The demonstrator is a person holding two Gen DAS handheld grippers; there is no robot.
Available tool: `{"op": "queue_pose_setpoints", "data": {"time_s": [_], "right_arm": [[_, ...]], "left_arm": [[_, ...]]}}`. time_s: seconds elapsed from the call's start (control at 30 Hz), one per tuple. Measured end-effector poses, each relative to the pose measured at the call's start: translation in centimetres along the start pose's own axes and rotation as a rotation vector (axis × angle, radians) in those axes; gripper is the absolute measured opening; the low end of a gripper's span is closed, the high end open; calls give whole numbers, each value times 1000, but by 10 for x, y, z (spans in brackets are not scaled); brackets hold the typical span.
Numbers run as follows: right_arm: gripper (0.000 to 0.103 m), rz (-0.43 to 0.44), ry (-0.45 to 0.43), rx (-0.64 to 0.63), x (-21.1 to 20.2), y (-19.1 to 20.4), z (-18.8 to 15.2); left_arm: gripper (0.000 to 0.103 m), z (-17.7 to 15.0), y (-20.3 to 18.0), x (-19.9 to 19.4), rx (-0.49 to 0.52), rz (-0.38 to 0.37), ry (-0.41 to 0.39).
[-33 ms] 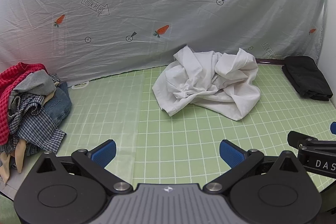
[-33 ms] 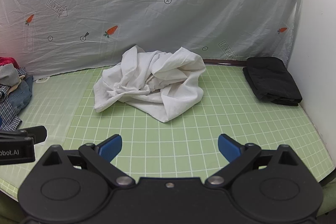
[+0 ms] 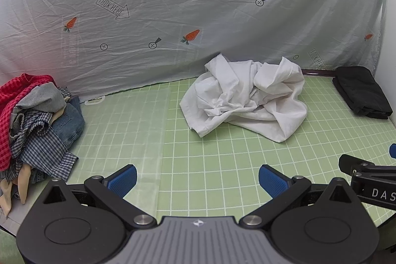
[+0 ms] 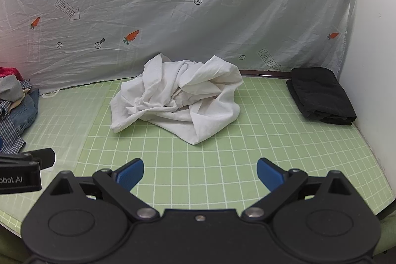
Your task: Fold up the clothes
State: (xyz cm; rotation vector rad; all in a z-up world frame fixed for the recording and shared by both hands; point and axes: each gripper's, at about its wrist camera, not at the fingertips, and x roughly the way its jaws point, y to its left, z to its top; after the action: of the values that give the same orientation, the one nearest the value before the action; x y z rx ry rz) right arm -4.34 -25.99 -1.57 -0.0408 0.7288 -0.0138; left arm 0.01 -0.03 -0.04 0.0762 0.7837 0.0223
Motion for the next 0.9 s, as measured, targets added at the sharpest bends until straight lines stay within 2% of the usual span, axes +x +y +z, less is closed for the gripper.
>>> {"op": "queue_pose_setpoints", "data": {"time_s": [0.9], "right_arm": [[99, -2, 5, 10, 5, -3, 0]], "left_arm": [[103, -1, 0, 2, 11, -3, 1]]}}
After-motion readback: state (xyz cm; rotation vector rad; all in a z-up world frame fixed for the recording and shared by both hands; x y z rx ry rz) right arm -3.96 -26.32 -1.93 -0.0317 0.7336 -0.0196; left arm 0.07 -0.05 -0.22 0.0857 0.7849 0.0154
